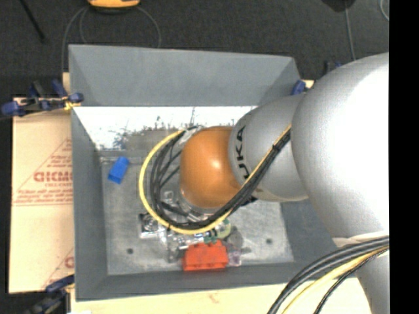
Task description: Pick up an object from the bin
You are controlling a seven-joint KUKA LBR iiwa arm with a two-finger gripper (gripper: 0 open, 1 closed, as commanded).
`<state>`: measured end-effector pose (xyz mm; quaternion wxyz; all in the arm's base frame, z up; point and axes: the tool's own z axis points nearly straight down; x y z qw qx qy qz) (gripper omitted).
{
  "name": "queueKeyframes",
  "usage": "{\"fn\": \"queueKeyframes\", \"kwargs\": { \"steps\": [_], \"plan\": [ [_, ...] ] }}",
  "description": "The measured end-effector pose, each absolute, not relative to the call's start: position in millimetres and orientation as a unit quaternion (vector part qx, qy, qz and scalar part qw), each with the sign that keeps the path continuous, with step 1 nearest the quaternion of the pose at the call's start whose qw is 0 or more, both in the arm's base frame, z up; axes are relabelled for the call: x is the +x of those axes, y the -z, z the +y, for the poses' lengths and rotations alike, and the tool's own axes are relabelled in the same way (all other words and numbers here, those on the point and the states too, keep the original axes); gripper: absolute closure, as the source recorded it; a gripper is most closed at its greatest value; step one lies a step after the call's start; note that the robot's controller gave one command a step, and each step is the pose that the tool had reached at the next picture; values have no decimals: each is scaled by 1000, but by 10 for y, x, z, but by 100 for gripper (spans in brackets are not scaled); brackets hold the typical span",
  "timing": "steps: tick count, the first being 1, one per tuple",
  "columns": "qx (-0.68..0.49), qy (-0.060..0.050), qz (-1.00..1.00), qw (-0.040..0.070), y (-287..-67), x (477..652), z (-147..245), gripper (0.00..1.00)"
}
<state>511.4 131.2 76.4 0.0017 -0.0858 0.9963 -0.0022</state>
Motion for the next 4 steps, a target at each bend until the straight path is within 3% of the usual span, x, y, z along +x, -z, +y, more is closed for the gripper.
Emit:
{"fn": "queueKeyframes", "kwargs": {
  "steps": [1, 2, 3, 4],
  "plan": [
    [-85, 1, 996, 3, -785, 5123, 1323, 100],
    [-83, 1, 997, 4, -2158, 5076, 1210, 100],
    [-26, -2, 1000, 3, -876, 5272, 1306, 100],
    [-34, -1, 999, 0, -812, 5270, 1306, 100]
  ]
}}
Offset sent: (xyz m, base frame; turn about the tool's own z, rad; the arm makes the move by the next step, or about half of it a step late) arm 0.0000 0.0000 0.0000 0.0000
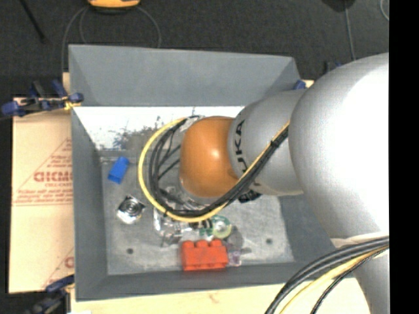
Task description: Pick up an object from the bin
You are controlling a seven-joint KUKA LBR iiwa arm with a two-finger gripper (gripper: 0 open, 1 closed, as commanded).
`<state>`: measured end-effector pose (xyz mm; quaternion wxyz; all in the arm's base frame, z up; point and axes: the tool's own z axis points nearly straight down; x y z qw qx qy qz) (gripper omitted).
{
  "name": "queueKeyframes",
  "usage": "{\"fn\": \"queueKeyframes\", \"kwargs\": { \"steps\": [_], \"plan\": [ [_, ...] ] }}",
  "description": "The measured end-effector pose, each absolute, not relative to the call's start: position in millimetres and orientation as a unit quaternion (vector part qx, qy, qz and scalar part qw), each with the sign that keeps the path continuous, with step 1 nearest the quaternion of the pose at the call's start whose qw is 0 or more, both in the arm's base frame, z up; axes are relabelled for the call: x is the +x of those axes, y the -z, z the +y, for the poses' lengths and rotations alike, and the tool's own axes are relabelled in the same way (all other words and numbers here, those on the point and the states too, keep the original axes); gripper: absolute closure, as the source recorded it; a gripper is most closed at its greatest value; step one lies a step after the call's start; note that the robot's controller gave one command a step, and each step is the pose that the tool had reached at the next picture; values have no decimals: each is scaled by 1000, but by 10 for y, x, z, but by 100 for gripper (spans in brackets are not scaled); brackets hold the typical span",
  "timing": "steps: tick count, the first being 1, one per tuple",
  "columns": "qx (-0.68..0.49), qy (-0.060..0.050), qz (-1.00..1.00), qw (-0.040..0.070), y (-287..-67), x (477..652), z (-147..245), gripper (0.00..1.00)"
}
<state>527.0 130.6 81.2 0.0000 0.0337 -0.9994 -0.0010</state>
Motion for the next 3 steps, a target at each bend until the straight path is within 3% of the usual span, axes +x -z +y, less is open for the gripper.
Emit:
{"fn": "queueKeyframes", "kwargs": {
  "steps": [1, 2, 3],
  "plan": [
    [40, 3, -999, 1, -812, 5362, 1290, 100],
    [288, -1, -958, -2, -1577, 5407, 1274, 100],
    [291, -2, -957, -4, -2498, 5472, 935, 100]
  ]
}}
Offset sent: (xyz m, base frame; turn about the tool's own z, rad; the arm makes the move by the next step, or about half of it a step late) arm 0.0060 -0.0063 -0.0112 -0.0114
